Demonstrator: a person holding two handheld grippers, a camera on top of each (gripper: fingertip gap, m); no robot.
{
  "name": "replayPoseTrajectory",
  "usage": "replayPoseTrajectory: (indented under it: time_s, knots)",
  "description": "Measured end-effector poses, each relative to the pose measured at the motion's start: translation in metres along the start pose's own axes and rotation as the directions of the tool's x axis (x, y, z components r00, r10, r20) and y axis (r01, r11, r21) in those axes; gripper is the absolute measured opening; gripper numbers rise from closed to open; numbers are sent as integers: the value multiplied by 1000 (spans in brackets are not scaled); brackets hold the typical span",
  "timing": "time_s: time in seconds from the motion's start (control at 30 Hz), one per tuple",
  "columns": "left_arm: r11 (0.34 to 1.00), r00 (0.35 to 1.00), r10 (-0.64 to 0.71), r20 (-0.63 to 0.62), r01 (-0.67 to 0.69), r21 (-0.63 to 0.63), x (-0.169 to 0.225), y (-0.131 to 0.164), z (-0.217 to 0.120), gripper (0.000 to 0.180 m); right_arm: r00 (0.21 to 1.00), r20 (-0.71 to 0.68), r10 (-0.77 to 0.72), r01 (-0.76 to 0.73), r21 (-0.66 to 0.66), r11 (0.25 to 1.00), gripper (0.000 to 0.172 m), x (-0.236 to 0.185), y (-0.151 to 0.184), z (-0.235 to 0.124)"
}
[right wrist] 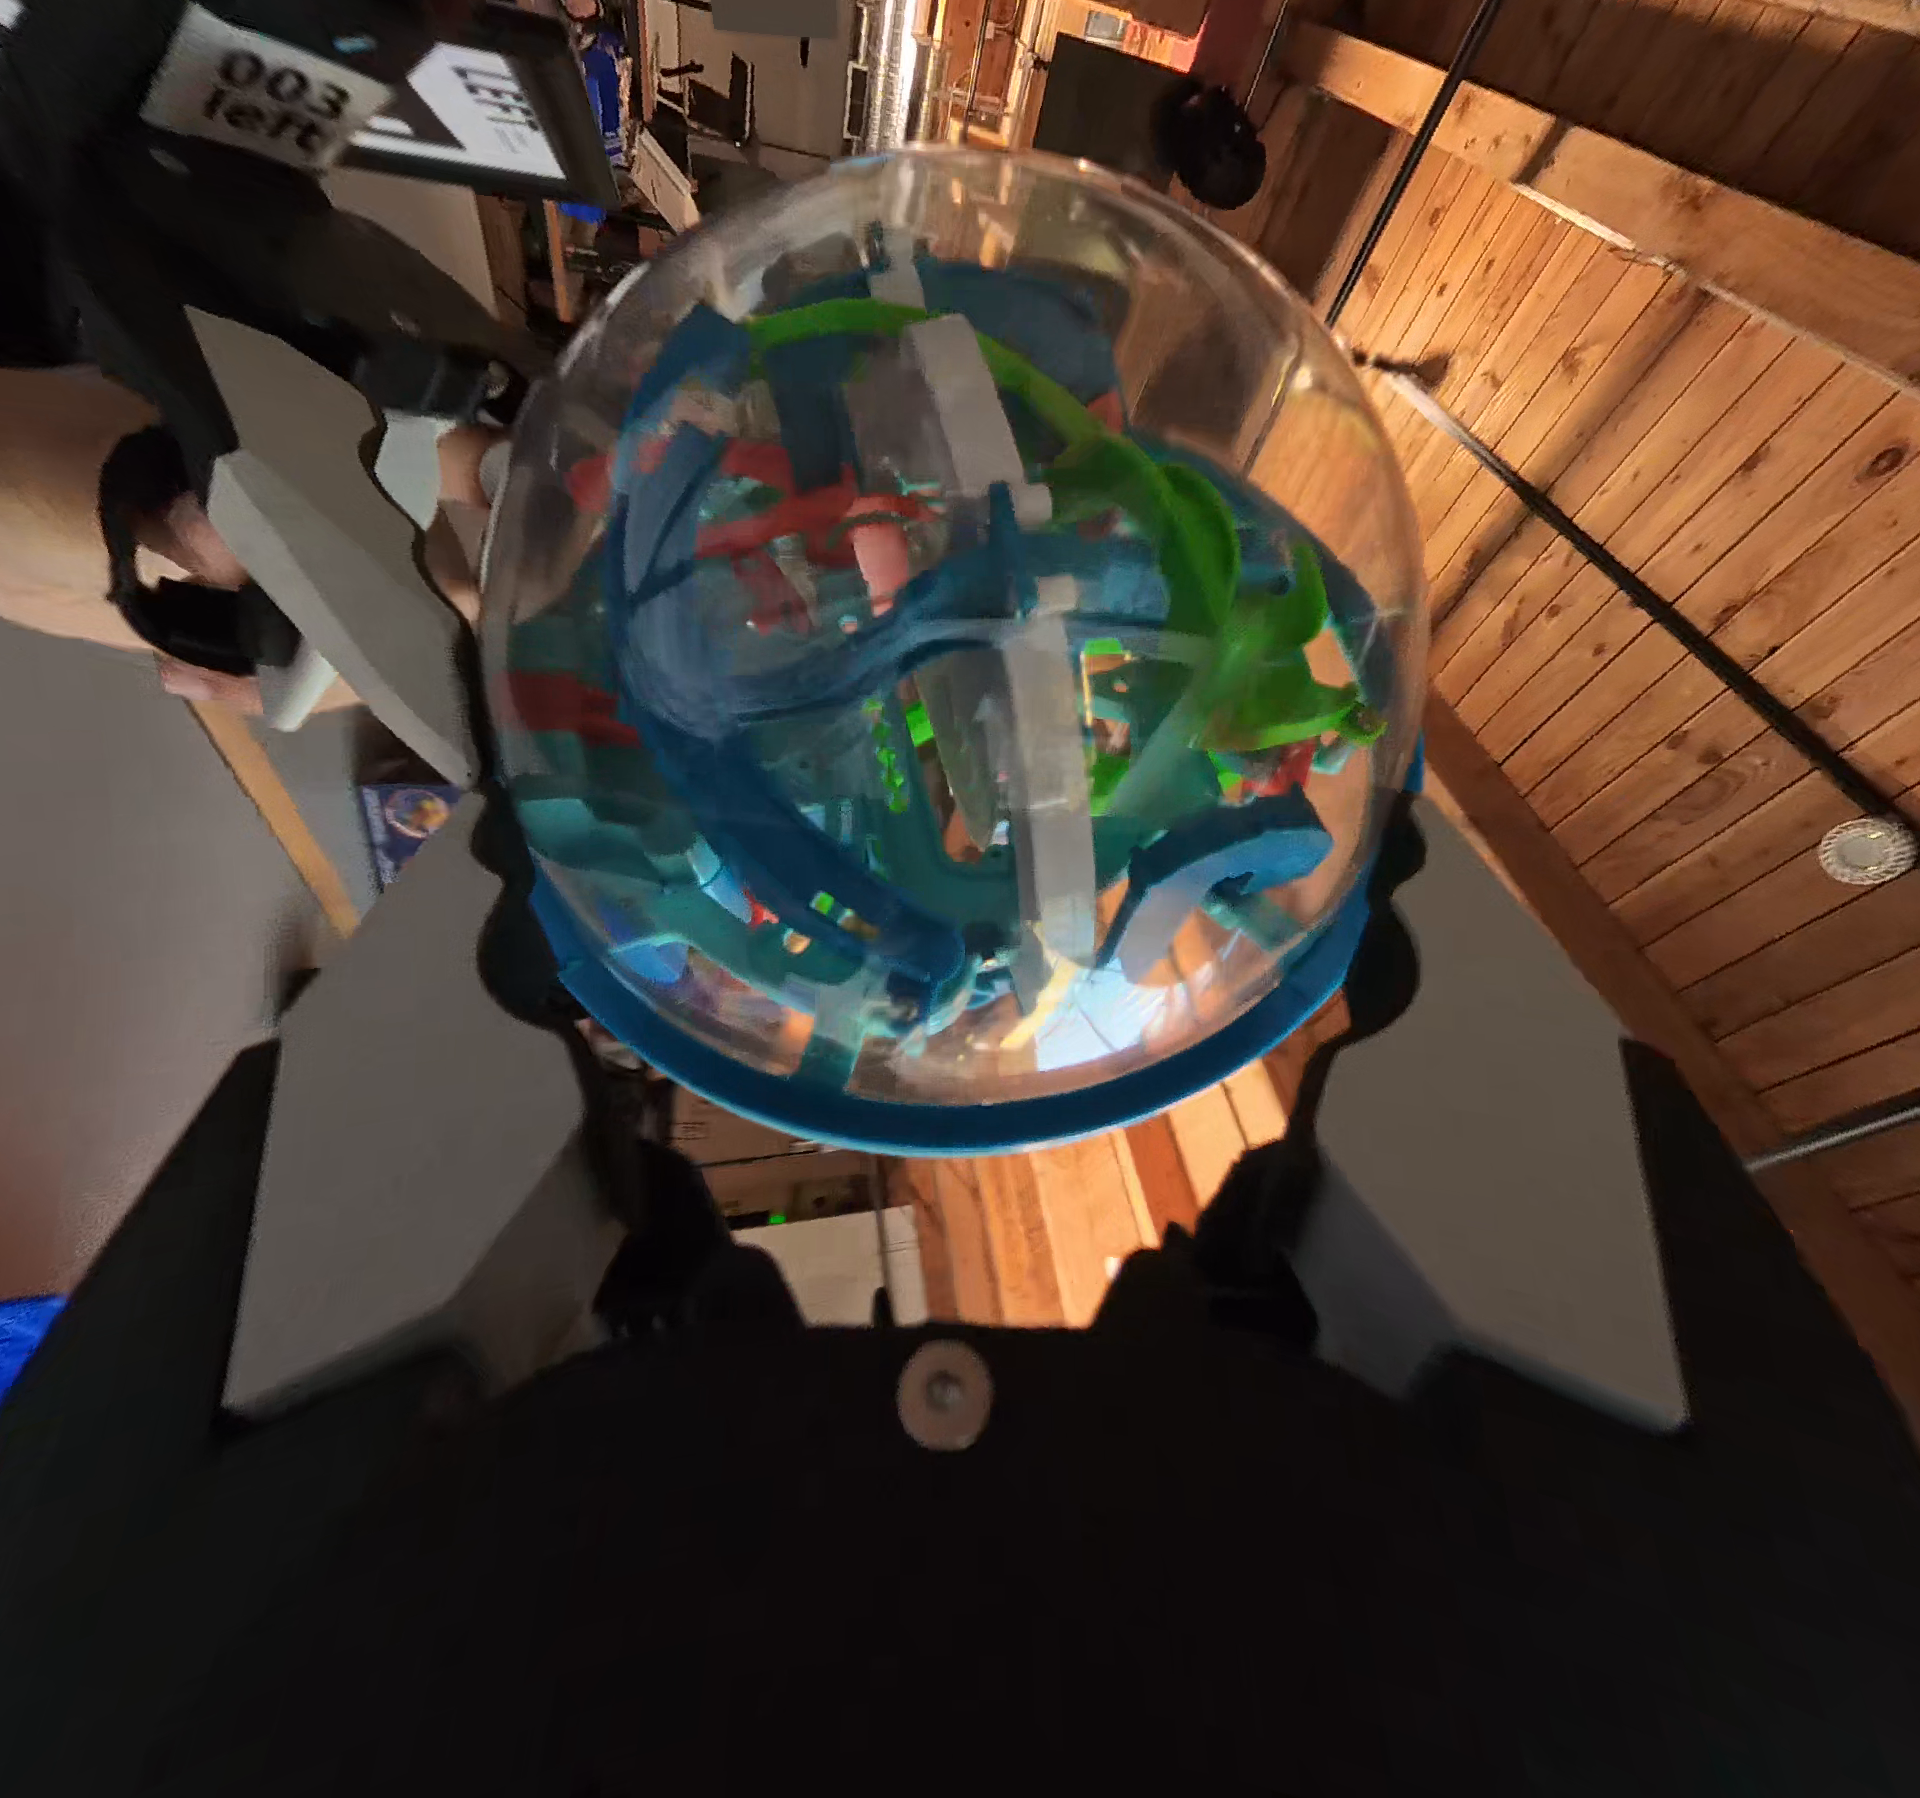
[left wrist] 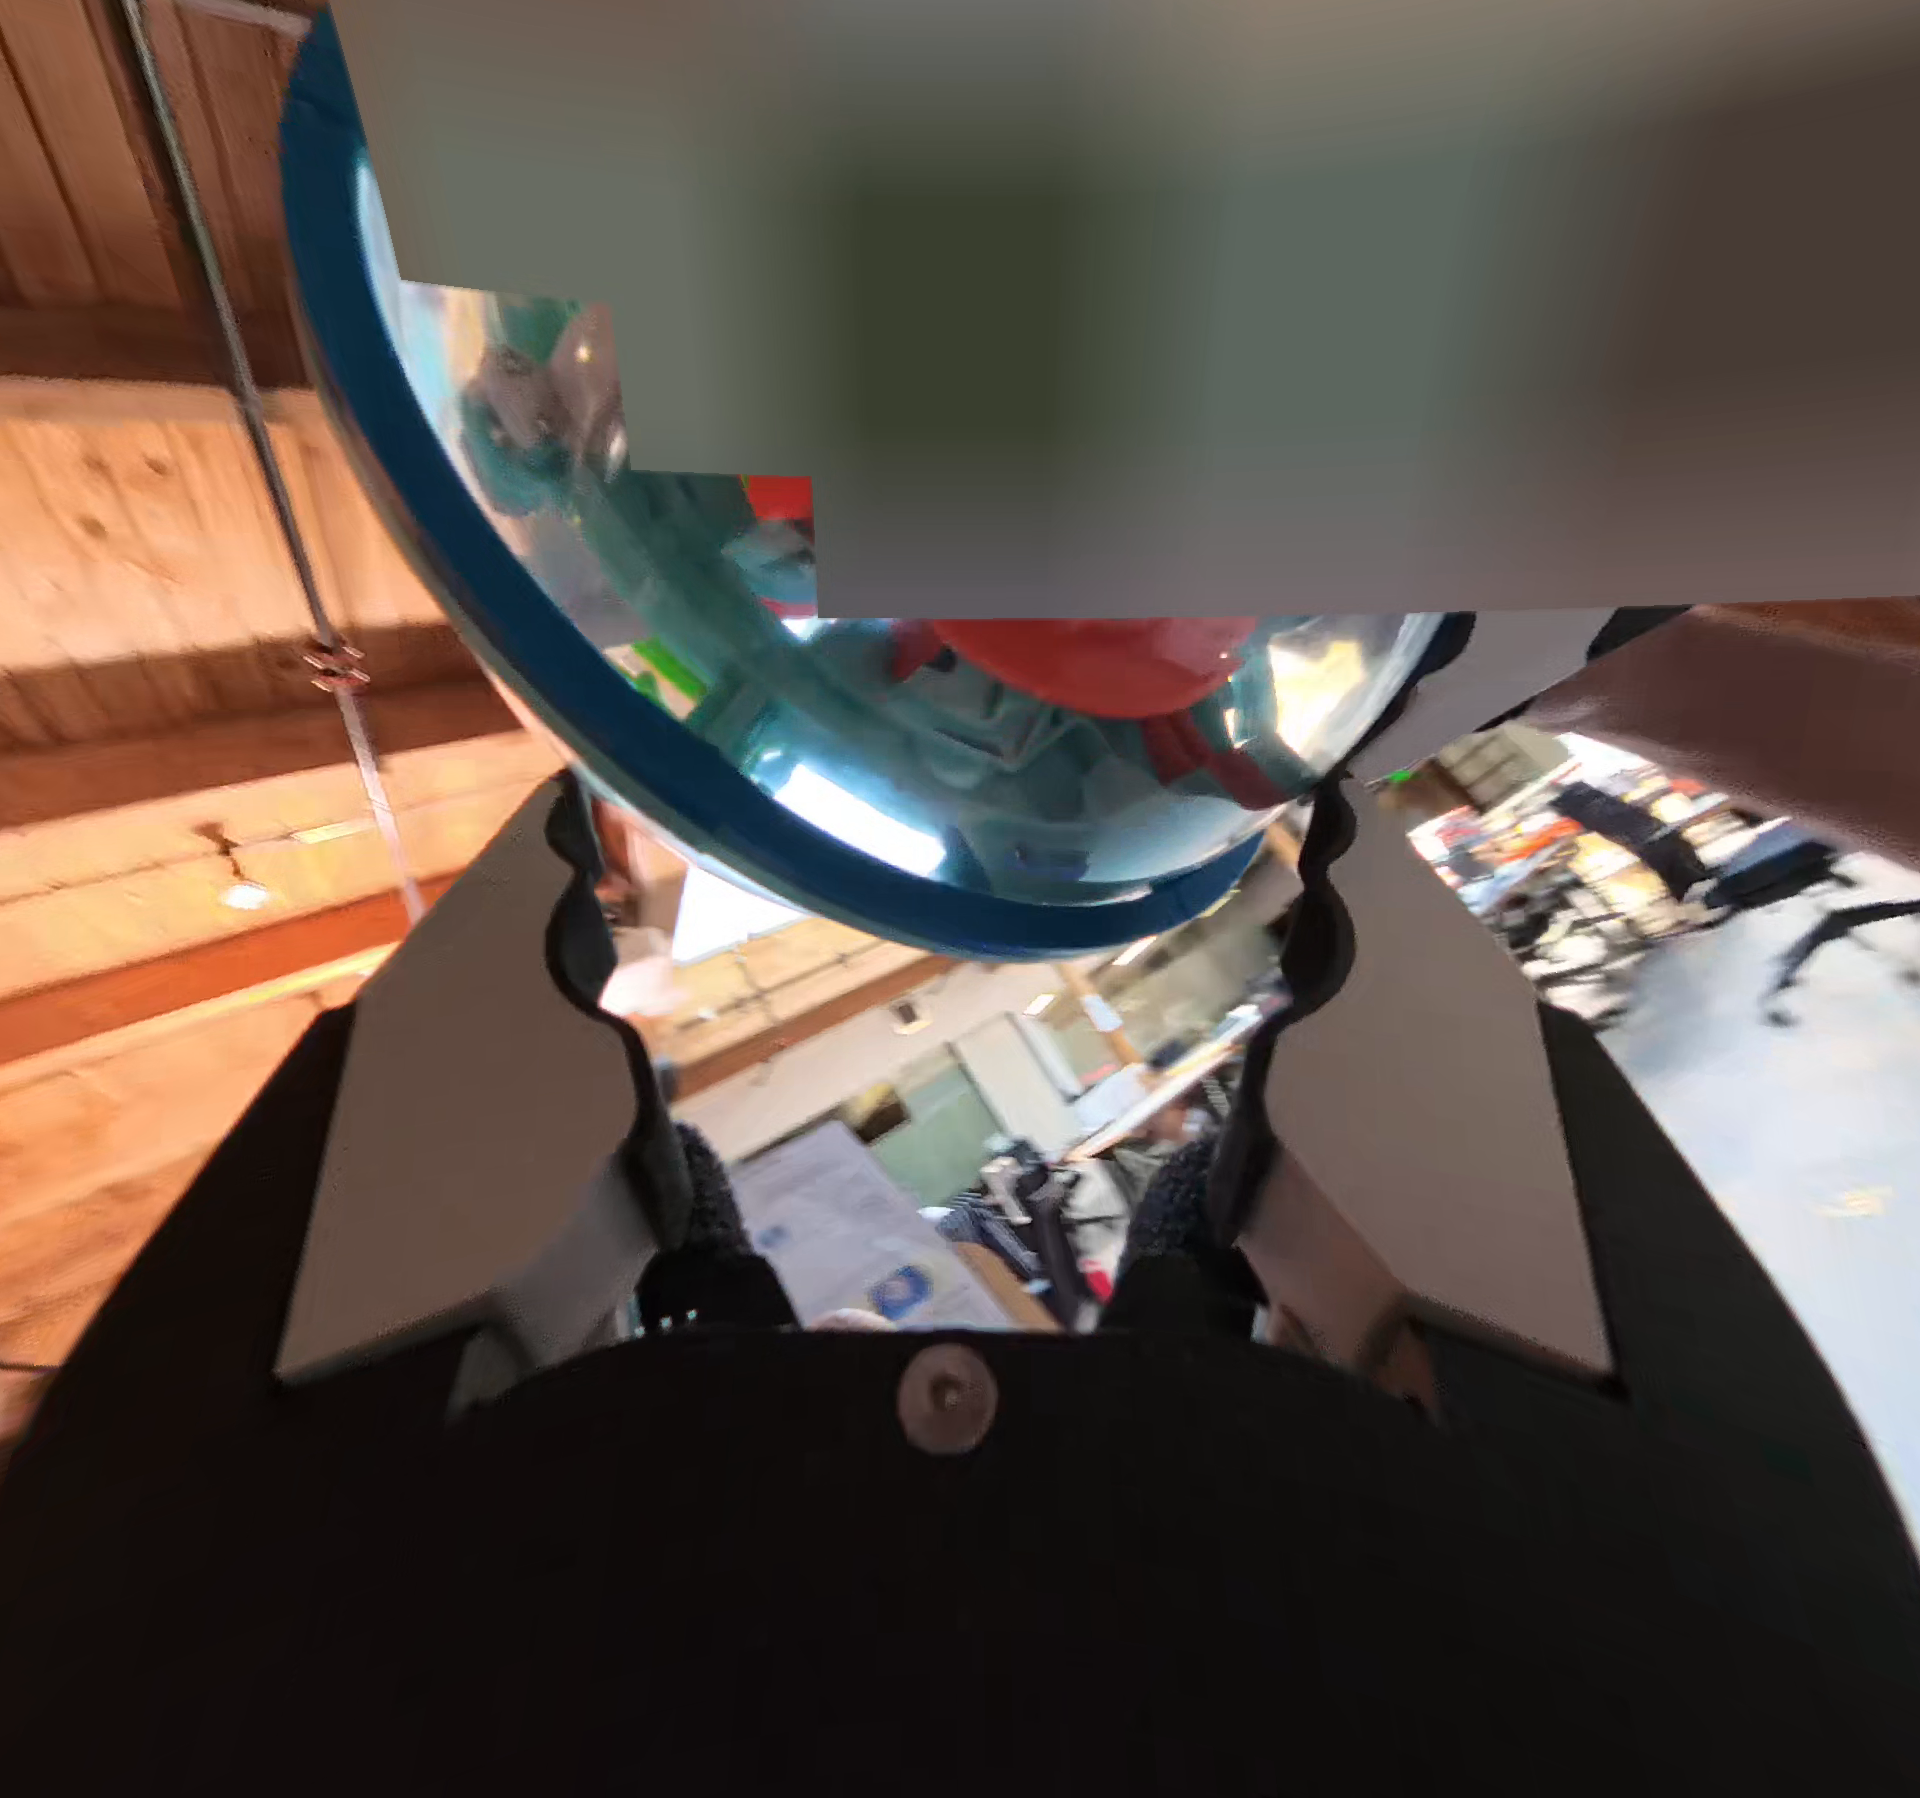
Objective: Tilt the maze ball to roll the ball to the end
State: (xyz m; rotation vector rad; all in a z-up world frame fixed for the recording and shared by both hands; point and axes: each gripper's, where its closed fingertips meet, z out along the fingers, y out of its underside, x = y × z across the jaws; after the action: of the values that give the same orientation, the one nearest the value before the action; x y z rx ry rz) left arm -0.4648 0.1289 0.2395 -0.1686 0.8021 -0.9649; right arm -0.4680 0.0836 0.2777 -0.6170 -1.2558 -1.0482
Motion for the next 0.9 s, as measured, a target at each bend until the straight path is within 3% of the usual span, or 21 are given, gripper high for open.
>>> replayPoseTrajectory:
  time_s: [0.07,0.1,0.2,0.27,0.33,0.4,0.53,0.63,0.77,0.9]
  knots:
    - [996,996,86,36,-84,-37,-4,8,0,131,994,-43,-101,101,-18,995,152,-3,3,0]
    - [995,997,67,31,-64,-74,-6,15,2,130,994,-43,-100,98,-53,994,152,-5,10,2]
    - [991,999,-46,-10,44,-126,-6,26,6,130,997,-5,72,-72,-140,988,153,-9,33,7]
    - [998,999,42,16,-41,-56,-4,18,3,130,998,-23,52,-54,-80,995,152,-10,27,4]
    - [978,974,207,90,-208,0,-2,10,-3,130,994,-74,-82,80,-29,996,152,-11,15,-2]
    - [968,962,250,112,-250,-12,-3,12,-3,130,980,-113,-161,157,-39,987,152,-13,13,-4]
    - [989,998,-55,-12,53,-135,-7,45,10,130,995,-29,100,-103,-112,988,152,-18,47,5]
    - [925,955,-292,-54,268,-270,-7,71,16,130,951,14,308,-299,-195,934,152,-26,76,11]
    - [862,911,-410,-50,369,-348,-6,88,19,130,894,13,449,-431,-258,865,152,-36,97,13]
    - [717,811,-585,-9,512,-474,-2,116,18,129,785,4,619,-572,-380,727,152,-54,124,13]
